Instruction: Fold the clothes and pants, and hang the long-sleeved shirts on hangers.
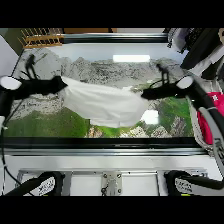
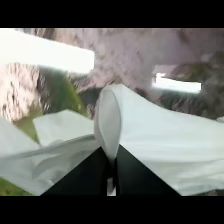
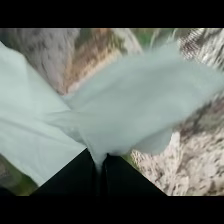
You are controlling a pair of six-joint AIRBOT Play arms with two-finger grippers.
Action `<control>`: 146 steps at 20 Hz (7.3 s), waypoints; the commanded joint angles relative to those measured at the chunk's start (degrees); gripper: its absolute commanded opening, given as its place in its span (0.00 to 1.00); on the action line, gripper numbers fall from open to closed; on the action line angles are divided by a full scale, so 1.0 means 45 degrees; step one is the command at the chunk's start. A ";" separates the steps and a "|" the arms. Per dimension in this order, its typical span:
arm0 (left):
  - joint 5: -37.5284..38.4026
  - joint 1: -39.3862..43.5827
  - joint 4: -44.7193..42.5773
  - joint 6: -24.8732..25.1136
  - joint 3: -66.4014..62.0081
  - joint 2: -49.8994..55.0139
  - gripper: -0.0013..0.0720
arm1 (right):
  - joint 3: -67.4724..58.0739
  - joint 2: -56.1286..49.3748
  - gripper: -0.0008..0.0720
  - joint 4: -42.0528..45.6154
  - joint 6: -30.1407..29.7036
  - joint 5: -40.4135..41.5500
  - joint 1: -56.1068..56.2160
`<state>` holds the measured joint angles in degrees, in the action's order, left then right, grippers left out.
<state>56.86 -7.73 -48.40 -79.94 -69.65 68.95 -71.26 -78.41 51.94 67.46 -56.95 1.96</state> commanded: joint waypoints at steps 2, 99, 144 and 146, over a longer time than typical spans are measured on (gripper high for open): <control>0.0699 -0.0656 -0.0015 -0.0005 -0.2807 -0.3390 0.03 | -0.2710 0.3997 0.03 0.0656 -0.0005 -0.0612 -0.0962; -0.4095 0.0447 -0.4265 -0.7203 0.1982 0.3589 0.03 | 0.1608 -0.3089 0.03 -0.1734 -0.0049 0.0306 -0.2365; -0.3876 0.0937 -0.3871 -0.5095 -0.2890 0.6013 0.03 | -0.4721 -0.4629 0.03 0.2093 0.2929 0.1137 -0.1783; -0.3526 0.0748 -0.3861 -0.5100 -0.3483 0.6445 0.03 | -0.4721 -0.4551 0.03 0.2084 0.2934 0.1647 -0.1865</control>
<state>39.77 -3.88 -65.87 -102.96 -80.84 92.97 -92.47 -97.21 60.93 80.62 -55.11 -6.31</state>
